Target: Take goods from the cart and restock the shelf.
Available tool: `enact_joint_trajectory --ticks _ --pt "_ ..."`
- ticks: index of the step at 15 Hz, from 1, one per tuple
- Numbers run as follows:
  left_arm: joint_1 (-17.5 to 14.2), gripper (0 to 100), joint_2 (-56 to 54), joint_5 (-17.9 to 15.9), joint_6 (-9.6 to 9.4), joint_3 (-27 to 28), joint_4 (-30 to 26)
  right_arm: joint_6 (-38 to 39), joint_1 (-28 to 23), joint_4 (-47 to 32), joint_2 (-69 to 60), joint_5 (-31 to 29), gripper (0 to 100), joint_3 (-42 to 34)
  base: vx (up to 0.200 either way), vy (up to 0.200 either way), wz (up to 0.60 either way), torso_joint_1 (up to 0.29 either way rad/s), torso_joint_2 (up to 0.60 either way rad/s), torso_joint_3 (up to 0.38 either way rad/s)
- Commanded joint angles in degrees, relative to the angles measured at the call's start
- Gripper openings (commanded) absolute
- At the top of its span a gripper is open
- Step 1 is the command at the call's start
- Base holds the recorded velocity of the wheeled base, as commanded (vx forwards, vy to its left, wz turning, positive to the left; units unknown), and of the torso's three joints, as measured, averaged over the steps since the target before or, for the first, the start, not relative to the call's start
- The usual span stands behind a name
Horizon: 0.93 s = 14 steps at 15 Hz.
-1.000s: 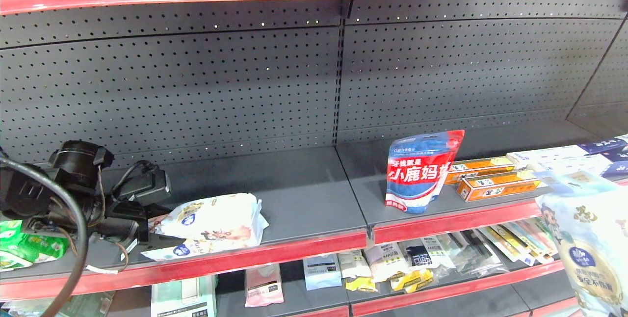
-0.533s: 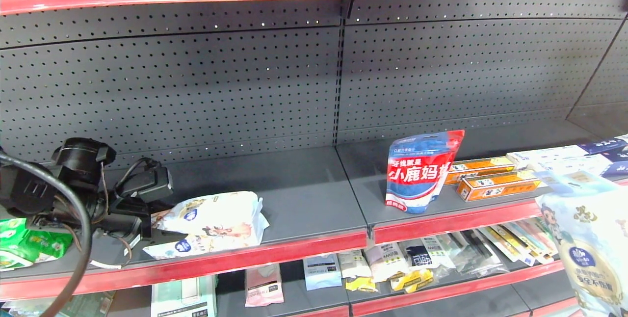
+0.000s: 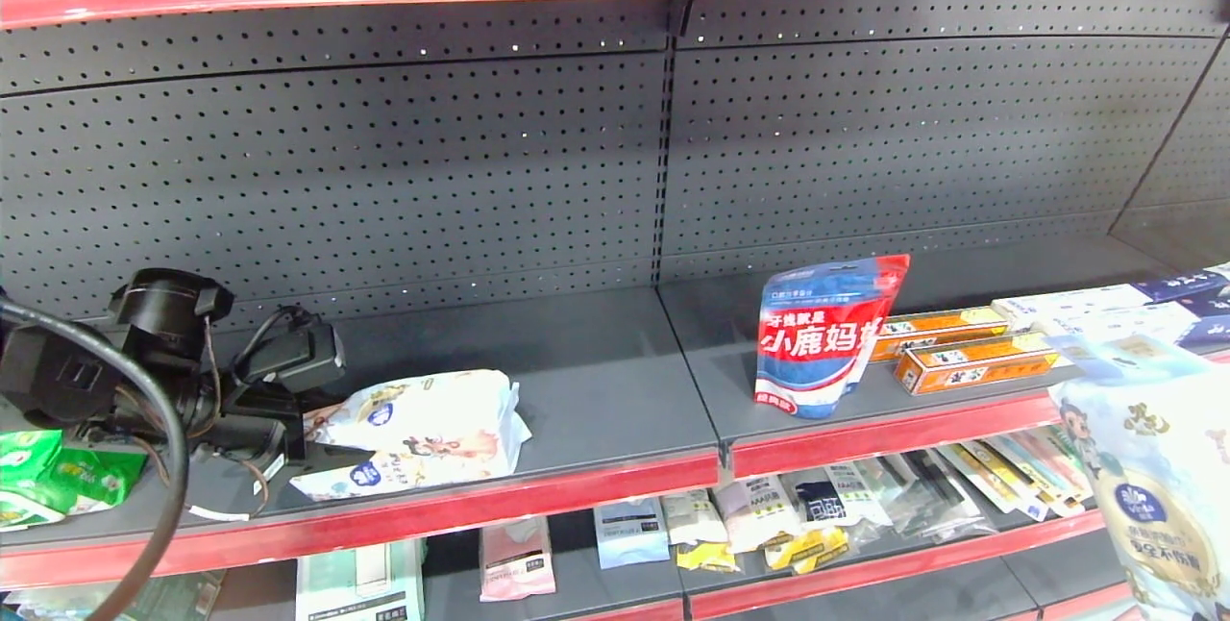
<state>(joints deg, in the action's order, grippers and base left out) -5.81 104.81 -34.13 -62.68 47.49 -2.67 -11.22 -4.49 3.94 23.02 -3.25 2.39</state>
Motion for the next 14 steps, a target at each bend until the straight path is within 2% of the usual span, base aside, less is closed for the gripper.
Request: enact_joint_trajectory --ticks 1,5,14 --pt "0.01 0 -0.40 0.12 0.11 -0.30 -0.85 -0.03 0.00 0.02 0.01 0.00 0 0.07 0.000 0.000 0.00 0.000 0.00 0.000" --pt "0.37 0 -0.75 -0.14 0.98 -0.12 -1.29 -0.03 0.00 0.02 0.01 0.00 0 0.07 0.000 0.000 0.00 0.000 0.00 0.000" --pt "0.45 0 -1.10 -0.23 0.81 -0.47 -1.29 -0.03 0.00 0.02 0.01 0.00 0 0.07 0.000 0.000 0.00 0.000 0.00 0.000"
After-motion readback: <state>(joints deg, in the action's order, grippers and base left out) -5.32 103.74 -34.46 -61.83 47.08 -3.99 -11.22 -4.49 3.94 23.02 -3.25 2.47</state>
